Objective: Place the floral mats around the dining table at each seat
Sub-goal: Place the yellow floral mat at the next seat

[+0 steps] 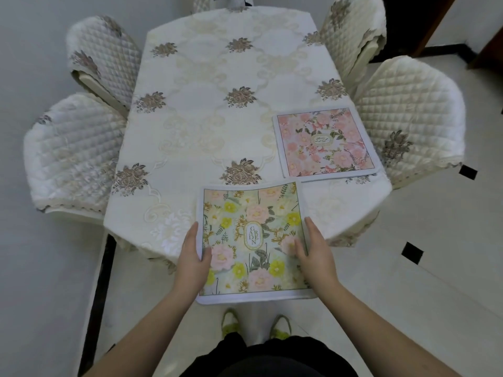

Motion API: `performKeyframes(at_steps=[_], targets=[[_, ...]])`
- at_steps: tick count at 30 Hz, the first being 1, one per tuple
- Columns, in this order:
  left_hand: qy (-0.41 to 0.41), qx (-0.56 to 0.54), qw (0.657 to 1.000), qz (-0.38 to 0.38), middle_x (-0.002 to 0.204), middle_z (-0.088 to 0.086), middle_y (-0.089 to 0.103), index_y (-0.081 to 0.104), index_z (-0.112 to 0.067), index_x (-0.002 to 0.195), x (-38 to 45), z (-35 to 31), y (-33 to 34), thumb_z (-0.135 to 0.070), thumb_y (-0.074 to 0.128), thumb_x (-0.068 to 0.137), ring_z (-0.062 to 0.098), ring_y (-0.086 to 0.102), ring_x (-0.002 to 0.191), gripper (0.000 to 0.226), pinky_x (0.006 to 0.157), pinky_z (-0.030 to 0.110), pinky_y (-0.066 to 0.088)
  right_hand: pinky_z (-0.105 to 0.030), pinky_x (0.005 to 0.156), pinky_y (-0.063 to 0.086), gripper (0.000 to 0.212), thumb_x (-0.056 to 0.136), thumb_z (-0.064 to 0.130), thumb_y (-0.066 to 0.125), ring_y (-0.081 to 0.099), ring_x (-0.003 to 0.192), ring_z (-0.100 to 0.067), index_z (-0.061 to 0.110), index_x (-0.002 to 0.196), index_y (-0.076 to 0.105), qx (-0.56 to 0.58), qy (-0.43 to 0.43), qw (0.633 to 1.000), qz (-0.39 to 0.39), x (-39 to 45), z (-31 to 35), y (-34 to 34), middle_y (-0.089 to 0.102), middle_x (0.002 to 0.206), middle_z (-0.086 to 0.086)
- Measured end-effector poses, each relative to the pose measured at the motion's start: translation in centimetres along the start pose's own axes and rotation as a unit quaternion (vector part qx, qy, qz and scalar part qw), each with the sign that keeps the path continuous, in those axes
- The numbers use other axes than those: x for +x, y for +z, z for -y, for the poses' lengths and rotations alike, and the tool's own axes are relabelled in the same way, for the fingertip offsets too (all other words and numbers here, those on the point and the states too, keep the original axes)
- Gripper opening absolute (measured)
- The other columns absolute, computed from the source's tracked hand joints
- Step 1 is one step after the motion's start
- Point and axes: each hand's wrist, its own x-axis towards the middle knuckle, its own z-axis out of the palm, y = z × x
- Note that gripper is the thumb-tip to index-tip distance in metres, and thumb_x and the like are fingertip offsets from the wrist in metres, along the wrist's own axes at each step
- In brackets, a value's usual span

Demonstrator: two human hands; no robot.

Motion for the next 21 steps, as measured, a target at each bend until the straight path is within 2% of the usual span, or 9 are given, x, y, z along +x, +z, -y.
performKeyframes(at_steps=[3, 5, 7, 8, 10, 13, 15, 19, 21], targets=[[-0.084, -0.036, 0.996, 0.0, 0.14, -0.001, 0.055, 0.025, -0.02, 0.155, 0.6, 0.6, -0.4, -0.018, 0.057, 0.098, 0.022, 0.06, 0.12, 0.066, 0.096, 0.044, 0.052, -0.03, 0.105, 0.042, 0.061, 0.094, 0.011, 0.056, 0.048, 0.129, -0.014, 0.018, 0.15, 0.033, 0.069, 0.061, 0.996, -0.008, 0.3, 0.4, -0.3, 0.048, 0.141, 0.009], [-0.095, -0.032, 0.995, 0.004, 0.116, -0.003, 0.068, 0.047, -0.017, 0.143, 1.0, 0.9, -0.6, -0.017, 0.058, 0.097, 0.024, 0.068, 0.106, 0.047, 0.091, 0.047, 0.055, -0.023, 0.082, 0.049, 0.058, 0.092, 0.01, 0.057, 0.061, 0.108, -0.01, 0.021, 0.146, 0.039, 0.102, 0.114, 0.988, 0.008, 0.7, 0.4, -0.6, 0.057, 0.12, 0.017], [-0.107, -0.065, 0.992, 0.0, 0.106, -0.002, 0.071, 0.056, -0.014, 0.131, 1.0, 0.4, -0.9, -0.012, 0.057, 0.097, 0.023, 0.07, 0.098, 0.034, 0.085, 0.045, 0.057, -0.016, 0.065, 0.047, 0.048, 0.092, 0.011, 0.057, 0.064, 0.09, -0.001, 0.025, 0.138, 0.049, 0.106, 0.113, 0.987, 0.032, 1.0, 0.2, -1.0, 0.064, 0.102, 0.022], [-0.11, -0.079, 0.991, -0.003, 0.107, 0.0, 0.071, 0.056, -0.013, 0.13, 0.8, -0.2, -1.0, -0.011, 0.057, 0.098, 0.021, 0.07, 0.094, 0.033, 0.081, 0.04, 0.057, -0.017, 0.065, 0.048, 0.046, 0.092, 0.012, 0.058, 0.063, 0.088, 0.0, 0.025, 0.135, 0.052, 0.111, 0.106, 0.987, 0.04, 1.2, 0.3, -1.3, 0.066, 0.101, 0.019], [-0.101, -0.099, 0.99, -0.012, 0.108, 0.001, 0.07, 0.055, -0.015, 0.128, 0.6, -1.1, -1.3, -0.009, 0.056, 0.098, 0.015, 0.07, 0.089, 0.031, 0.07, 0.031, 0.055, -0.029, 0.076, 0.056, 0.045, 0.092, 0.014, 0.061, 0.066, 0.093, -0.007, 0.027, 0.134, 0.052, 0.128, 0.097, 0.986, 0.049, 1.5, 0.7, -2.0, 0.068, 0.111, 0.008], [-0.09, -0.128, 0.987, -0.032, 0.101, -0.008, 0.069, 0.055, -0.022, 0.122, 0.1, -1.9, -2.2, -0.01, 0.056, 0.099, 0.007, 0.068, 0.084, 0.027, 0.062, 0.023, 0.051, -0.042, 0.084, 0.057, 0.045, 0.091, 0.018, 0.063, 0.067, 0.095, -0.012, 0.028, 0.134, 0.052, 0.13, 0.086, 0.986, 0.055, 2.6, 1.8, -3.4, 0.067, 0.115, 0.005], [-0.092, -0.163, 0.981, -0.041, 0.1, -0.011, 0.071, 0.056, -0.024, 0.121, -0.2, -1.6, -3.1, -0.011, 0.058, 0.098, 0.009, 0.071, 0.085, 0.026, 0.063, 0.026, 0.055, -0.041, 0.08, 0.058, 0.044, 0.091, 0.018, 0.063, 0.067, 0.092, -0.013, 0.028, 0.133, 0.053, 0.143, 0.076, 0.985, 0.06, 3.2, 2.7, -4.4, 0.066, 0.111, 0.008], [-0.105, -0.209, 0.97, -0.065, 0.106, -0.004, 0.073, 0.057, -0.023, 0.125, -1.3, -0.9, -4.6, -0.012, 0.059, 0.098, 0.019, 0.072, 0.093, 0.029, 0.076, 0.042, 0.059, -0.041, 0.077, 0.06, 0.042, 0.091, 0.016, 0.065, 0.068, 0.09, -0.014, 0.028, 0.129, 0.053, 0.164, 0.05, 0.981, 0.088, 3.1, 4.6, -4.6, 0.067, 0.104, 0.013], [-0.114, -0.224, 0.964, -0.085, 0.104, -0.003, 0.074, 0.058, -0.021, 0.126, -2.1, -0.4, -5.3, -0.012, 0.059, 0.098, 0.021, 0.073, 0.092, 0.03, 0.08, 0.045, 0.059, -0.035, 0.073, 0.059, 0.041, 0.09, 0.02, 0.068, 0.068, 0.088, -0.012, 0.029, 0.127, 0.054, 0.159, 0.029, 0.982, 0.1, 2.5, 5.5, -3.9, 0.067, 0.104, 0.013]])
